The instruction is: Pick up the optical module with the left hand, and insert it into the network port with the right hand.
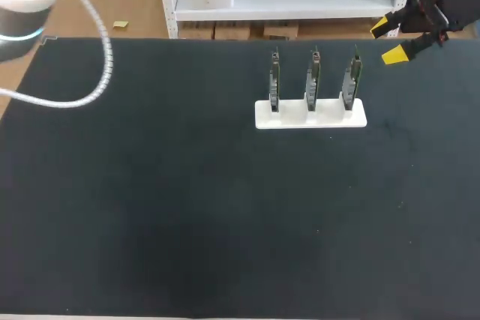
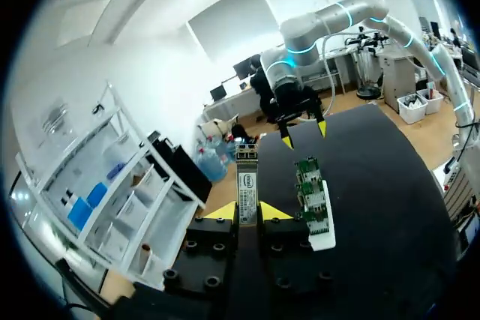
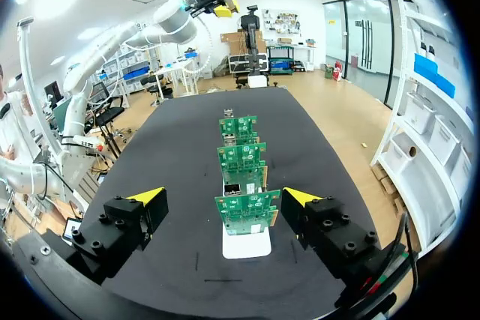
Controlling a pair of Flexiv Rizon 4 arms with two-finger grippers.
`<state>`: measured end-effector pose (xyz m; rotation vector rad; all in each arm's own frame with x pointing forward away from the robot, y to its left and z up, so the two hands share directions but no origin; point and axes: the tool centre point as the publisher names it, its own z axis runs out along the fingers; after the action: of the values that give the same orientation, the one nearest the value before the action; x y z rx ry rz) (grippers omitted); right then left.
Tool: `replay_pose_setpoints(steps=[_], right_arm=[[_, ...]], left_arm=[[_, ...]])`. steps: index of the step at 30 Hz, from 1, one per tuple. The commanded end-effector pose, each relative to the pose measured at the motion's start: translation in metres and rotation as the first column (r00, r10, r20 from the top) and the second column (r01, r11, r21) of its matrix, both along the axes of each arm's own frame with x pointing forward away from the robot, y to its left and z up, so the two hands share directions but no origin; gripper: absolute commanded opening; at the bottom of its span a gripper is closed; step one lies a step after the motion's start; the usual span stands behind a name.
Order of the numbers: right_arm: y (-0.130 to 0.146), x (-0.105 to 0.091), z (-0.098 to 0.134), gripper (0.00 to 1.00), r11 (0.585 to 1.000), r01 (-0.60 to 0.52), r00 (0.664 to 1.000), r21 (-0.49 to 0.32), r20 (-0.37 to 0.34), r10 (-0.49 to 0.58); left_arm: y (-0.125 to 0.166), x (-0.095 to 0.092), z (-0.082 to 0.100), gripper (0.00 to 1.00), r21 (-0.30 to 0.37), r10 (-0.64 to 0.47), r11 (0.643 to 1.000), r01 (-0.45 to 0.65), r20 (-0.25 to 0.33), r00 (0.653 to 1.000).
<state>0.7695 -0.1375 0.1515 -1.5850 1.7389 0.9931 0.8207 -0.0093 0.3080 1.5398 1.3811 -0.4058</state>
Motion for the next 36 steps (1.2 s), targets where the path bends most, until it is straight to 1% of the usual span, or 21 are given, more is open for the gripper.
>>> replay_pose_setpoints(steps=[1,2,3,8,11,13,17,19,21,23,28,31,36], right_arm=[[0.000,-0.002,0.000,1.00,1.000,0.004,1.000,-0.001,0.004,-0.004],[0.000,-0.002,0.000,1.00,1.000,0.004,1.000,-0.001,0.004,-0.004],[0.000,-0.002,0.000,1.00,1.000,0.004,1.000,-0.001,0.004,-0.004],[0.000,-0.002,0.000,1.00,1.000,0.004,1.000,-0.001,0.004,-0.004],[0.000,-0.002,0.000,1.00,1.000,0.004,1.000,-0.001,0.004,-0.004],[0.000,-0.002,0.000,1.00,1.000,0.004,1.000,-0.001,0.004,-0.004],[0.000,-0.002,0.000,1.00,1.000,0.004,1.000,-0.001,0.004,-0.004],[0.000,-0.002,0.000,1.00,1.000,0.004,1.000,-0.001,0.004,-0.004],[0.000,-0.002,0.000,1.00,1.000,0.004,1.000,-0.001,0.004,-0.004],[0.000,-0.002,0.000,1.00,1.000,0.004,1.000,-0.001,0.004,-0.004],[0.000,-0.002,0.000,1.00,1.000,0.004,1.000,-0.001,0.004,-0.004],[0.000,-0.002,0.000,1.00,1.000,0.004,1.000,-0.001,0.004,-0.004],[0.000,-0.002,0.000,1.00,1.000,0.004,1.000,-0.001,0.004,-0.004]], left_arm=[[-0.048,0.021,-0.019,0.00,-0.174,-0.189,0.966,0.193,0.040,0.981],[-0.055,0.021,-0.021,0.00,-0.180,-0.202,0.962,0.205,0.038,0.979],[-0.062,0.020,-0.023,0.00,-0.203,-0.216,0.955,0.217,0.029,0.976],[-0.095,0.017,-0.032,0.00,-0.275,-0.268,0.925,0.262,0.017,0.963],[-0.111,0.015,-0.035,0.00,-0.312,-0.286,0.909,0.276,0.015,0.958],[-0.119,0.013,-0.035,0.00,-0.338,-0.288,0.900,0.276,0.014,0.957],[-0.136,0.013,-0.036,0.00,-0.394,-0.259,0.888,0.238,-0.001,0.966],[-0.143,0.010,-0.038,0.00,-0.402,-0.255,0.887,0.227,-0.016,0.967],[-0.150,0.008,-0.042,0.00,-0.425,-0.258,0.879,0.216,-0.042,0.965],[-0.155,0.006,-0.046,0.00,-0.416,-0.252,0.887,0.201,-0.070,0.965],[-0.166,-0.001,-0.055,0.00,-0.431,-0.252,0.886,0.169,-0.143,0.957],[-0.173,-0.005,-0.059,0.00,-0.429,-0.258,0.887,0.170,-0.156,0.953],[-0.186,-0.011,-0.069,0.00,-0.462,-0.288,0.870,0.174,-0.189,0.939]])
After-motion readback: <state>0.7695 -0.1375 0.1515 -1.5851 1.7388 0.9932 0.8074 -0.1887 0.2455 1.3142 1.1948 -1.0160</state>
